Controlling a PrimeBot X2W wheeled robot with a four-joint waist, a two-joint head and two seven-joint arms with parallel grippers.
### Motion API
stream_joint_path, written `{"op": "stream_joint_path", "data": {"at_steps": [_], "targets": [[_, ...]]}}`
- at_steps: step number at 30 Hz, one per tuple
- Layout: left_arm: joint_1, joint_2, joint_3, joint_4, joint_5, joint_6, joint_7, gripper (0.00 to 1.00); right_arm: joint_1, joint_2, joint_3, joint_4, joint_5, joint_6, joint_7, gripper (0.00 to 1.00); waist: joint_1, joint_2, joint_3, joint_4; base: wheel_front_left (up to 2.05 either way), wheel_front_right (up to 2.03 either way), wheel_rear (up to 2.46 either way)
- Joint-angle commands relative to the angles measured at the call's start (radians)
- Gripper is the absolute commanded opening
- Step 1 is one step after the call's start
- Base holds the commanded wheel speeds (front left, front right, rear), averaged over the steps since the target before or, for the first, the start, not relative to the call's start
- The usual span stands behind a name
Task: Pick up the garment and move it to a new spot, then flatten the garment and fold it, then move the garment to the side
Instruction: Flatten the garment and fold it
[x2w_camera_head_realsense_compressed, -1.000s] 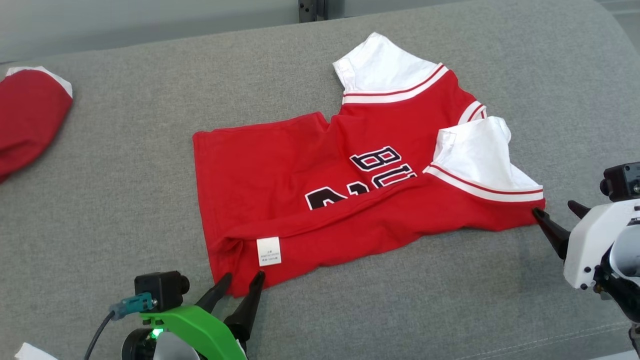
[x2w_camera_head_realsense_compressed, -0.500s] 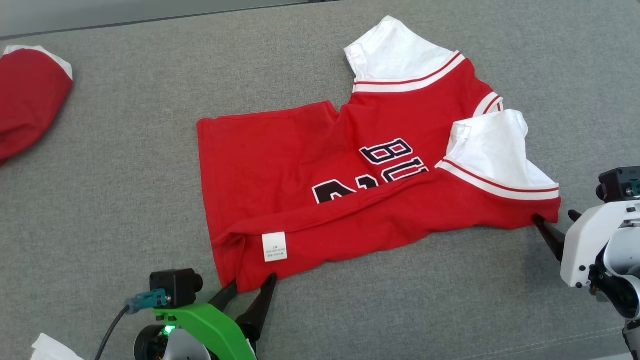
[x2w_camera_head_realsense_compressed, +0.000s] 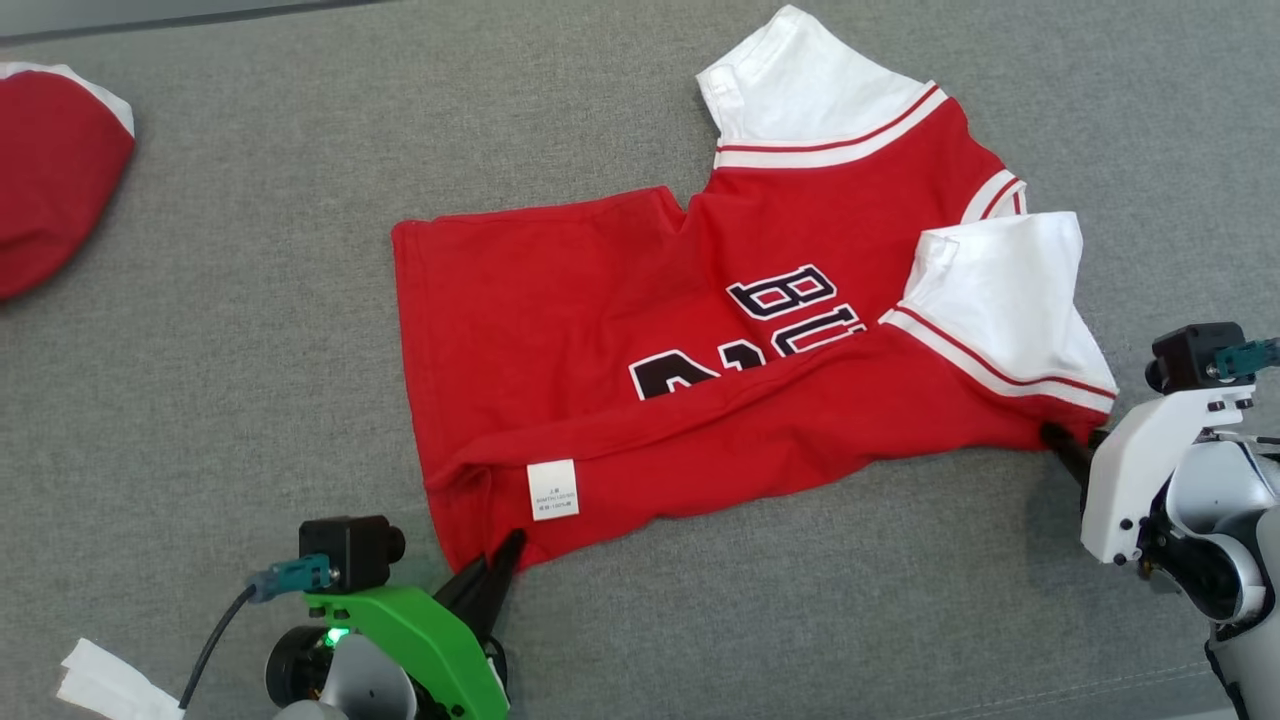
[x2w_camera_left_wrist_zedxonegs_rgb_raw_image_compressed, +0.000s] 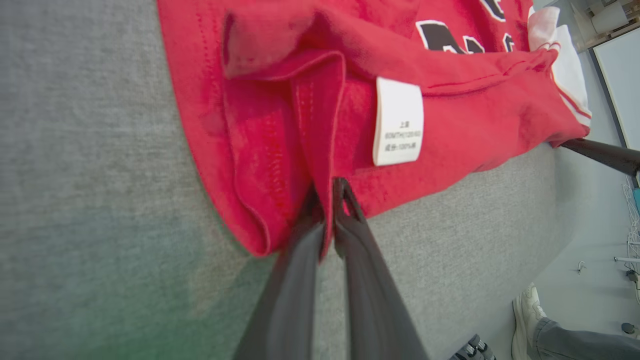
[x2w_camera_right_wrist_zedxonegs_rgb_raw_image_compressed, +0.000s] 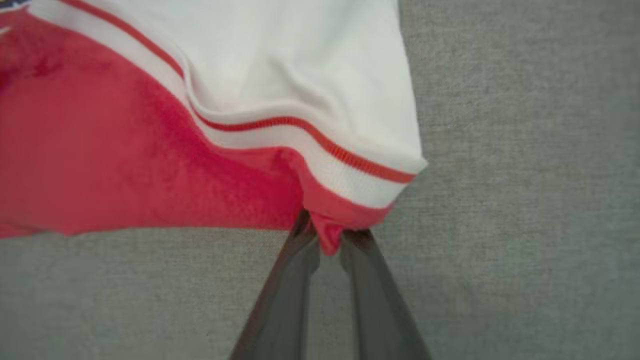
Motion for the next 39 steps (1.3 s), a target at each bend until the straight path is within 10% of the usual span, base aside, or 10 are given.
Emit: {"op": "stream_joint_path", "data": {"at_steps": [1, 14, 21, 22, 23, 24, 39], "targets": [[0.002, 0.016, 0.011, 0.006, -0.008, -0.001, -0.005, 0.0, 0.004, -0.011, -0.001, 0.008, 0.018, 0.0, -0.004, 0.0, 0.0, 0.0, -0.017, 0.003, 0.0, 0.0, 0.0], [0.197, 0.143, 0.052, -0.207, -0.063, 0.027, 0.03, 0.0, 0.169, -0.218, -0.003, -0.127, 0.215, 0.0, 0.097, 0.0, 0.0, 0.0, -0.114, -0.019, 0.0, 0.0, 0.0], [0.313, 0.108, 0.026, -0.203, -0.074, 0.065, -0.006, 0.0, 0.286, -0.237, -0.037, -0.126, 0.205, -0.001, 0.077, 0.0, 0.0, 0.0, -0.099, -0.019, 0.0, 0.0, 0.0], [0.319, 0.096, 0.024, -0.195, -0.079, 0.066, -0.014, 0.17, 0.29, -0.229, -0.041, -0.119, 0.191, -0.001, 0.063, 0.31, 0.0, 0.0, -0.096, -0.017, 0.0, 0.0, 0.0], [0.322, 0.088, 0.02, -0.185, -0.081, 0.07, -0.018, 0.53, 0.291, -0.221, -0.043, -0.112, 0.179, -0.001, 0.05, 1.0, 0.0, 0.0, -0.094, -0.015, 0.0, 0.0, 0.0], [0.321, 0.082, 0.014, -0.174, -0.072, 0.073, -0.023, 1.0, 0.291, -0.214, -0.043, -0.106, 0.17, -0.001, 0.041, 1.0, 0.0, 0.0, -0.094, -0.013, 0.0, 0.0, 0.0], [0.028, 0.225, 0.103, -0.366, 0.064, 0.104, 0.072, 1.0, -0.018, -0.237, -0.114, -0.315, 0.138, 0.0, 0.133, 1.0, 0.0, 0.0, 0.025, 0.024, 0.0, 0.0, 0.0]]}}
